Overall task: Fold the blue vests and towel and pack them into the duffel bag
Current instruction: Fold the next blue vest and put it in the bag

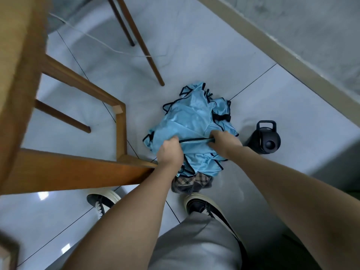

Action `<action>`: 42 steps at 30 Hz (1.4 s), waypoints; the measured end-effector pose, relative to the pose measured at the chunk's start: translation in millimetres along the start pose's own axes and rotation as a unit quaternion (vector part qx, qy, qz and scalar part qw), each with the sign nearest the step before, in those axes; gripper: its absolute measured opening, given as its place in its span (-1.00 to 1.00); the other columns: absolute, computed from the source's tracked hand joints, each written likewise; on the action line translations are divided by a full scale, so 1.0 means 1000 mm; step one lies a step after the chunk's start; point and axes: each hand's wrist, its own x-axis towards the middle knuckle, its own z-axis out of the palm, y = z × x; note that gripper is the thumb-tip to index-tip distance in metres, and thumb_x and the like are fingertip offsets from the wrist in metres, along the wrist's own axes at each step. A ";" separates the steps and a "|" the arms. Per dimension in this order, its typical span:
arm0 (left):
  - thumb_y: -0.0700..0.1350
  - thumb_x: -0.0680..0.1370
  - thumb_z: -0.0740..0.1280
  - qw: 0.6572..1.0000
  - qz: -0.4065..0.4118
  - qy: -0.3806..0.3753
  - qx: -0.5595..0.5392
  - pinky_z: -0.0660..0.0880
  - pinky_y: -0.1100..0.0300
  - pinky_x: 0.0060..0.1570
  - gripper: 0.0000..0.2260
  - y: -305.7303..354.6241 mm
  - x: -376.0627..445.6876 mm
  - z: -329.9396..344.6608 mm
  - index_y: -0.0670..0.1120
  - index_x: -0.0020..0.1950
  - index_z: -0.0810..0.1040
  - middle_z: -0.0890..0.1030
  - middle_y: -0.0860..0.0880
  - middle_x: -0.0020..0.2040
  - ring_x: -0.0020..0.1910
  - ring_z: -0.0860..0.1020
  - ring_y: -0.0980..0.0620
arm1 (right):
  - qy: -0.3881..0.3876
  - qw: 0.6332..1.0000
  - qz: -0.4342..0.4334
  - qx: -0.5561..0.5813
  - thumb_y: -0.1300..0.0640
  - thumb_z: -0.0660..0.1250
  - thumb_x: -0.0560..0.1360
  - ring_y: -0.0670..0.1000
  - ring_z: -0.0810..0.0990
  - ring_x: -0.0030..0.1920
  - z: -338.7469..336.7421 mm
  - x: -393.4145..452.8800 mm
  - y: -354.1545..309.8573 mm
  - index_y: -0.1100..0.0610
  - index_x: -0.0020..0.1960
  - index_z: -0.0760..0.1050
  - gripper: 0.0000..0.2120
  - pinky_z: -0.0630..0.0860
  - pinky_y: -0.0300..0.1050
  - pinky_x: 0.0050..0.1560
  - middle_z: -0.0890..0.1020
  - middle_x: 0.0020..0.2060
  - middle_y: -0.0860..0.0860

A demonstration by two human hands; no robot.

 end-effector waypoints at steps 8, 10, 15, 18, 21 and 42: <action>-0.07 0.67 0.22 0.992 0.059 0.087 -0.072 0.59 -0.06 -0.14 -0.84 0.031 -0.056 -0.088 -0.08 0.14 0.55 0.63 -0.17 -0.08 -0.10 0.61 -0.22 | 0.047 0.998 -0.012 -0.027 0.01 0.28 0.61 0.13 0.57 -0.10 -0.062 -0.076 0.001 0.07 0.03 0.49 -0.86 0.49 -0.06 -0.20 0.58 -0.09 0.09; -0.04 0.67 0.22 0.985 0.068 0.131 -0.090 0.59 -0.08 -0.16 -0.85 0.035 -0.080 -0.112 -0.04 0.12 0.55 0.64 -0.14 -0.11 -0.12 0.61 -0.20 | 0.070 0.997 -0.007 -0.025 -0.01 0.30 0.59 0.14 0.58 -0.07 -0.082 -0.101 -0.003 0.06 0.08 0.51 -0.84 0.52 -0.05 -0.15 0.59 -0.05 0.08; -0.02 0.67 0.23 0.958 0.097 0.239 -0.128 0.52 -0.02 -0.23 -0.87 0.050 -0.145 -0.172 0.01 0.11 0.55 0.64 -0.14 -0.15 -0.12 0.60 -0.23 | 0.135 0.991 -0.007 0.000 -0.04 0.33 0.53 0.07 0.58 -0.16 -0.140 -0.166 -0.018 0.00 -0.04 0.55 -0.88 0.49 -0.11 -0.25 0.59 -0.21 -0.01; 0.00 0.66 0.24 0.941 0.108 0.287 -0.141 0.48 0.01 -0.20 -0.86 0.060 -0.185 -0.207 0.01 0.11 0.56 0.65 -0.14 -0.13 -0.10 0.60 -0.24 | 0.186 0.982 -0.025 0.035 0.01 0.31 0.54 0.13 0.60 -0.15 -0.177 -0.211 -0.033 0.03 -0.14 0.50 -0.87 0.52 -0.08 -0.21 0.61 -0.23 0.05; -0.03 0.67 0.23 0.920 0.148 0.312 -0.188 0.54 -0.03 -0.21 -0.86 0.068 -0.222 -0.238 -0.04 0.07 0.55 0.64 -0.10 -0.17 -0.14 0.60 -0.19 | 0.245 0.965 -0.045 0.085 0.05 0.30 0.55 0.13 0.65 -0.19 -0.210 -0.257 -0.048 0.06 -0.13 0.53 -0.87 0.63 0.00 -0.12 0.65 -0.26 0.08; -0.14 0.64 0.29 0.764 0.282 0.570 -0.110 0.49 0.07 0.00 -0.87 0.019 -0.466 -0.558 -0.09 0.09 0.62 0.67 -0.03 0.02 0.01 0.58 -0.06 | 0.562 0.777 -0.270 0.083 0.03 0.32 0.53 0.11 0.58 -0.05 -0.396 -0.566 -0.231 0.00 0.04 0.56 -0.88 0.57 0.06 -0.01 0.68 -0.14 -0.10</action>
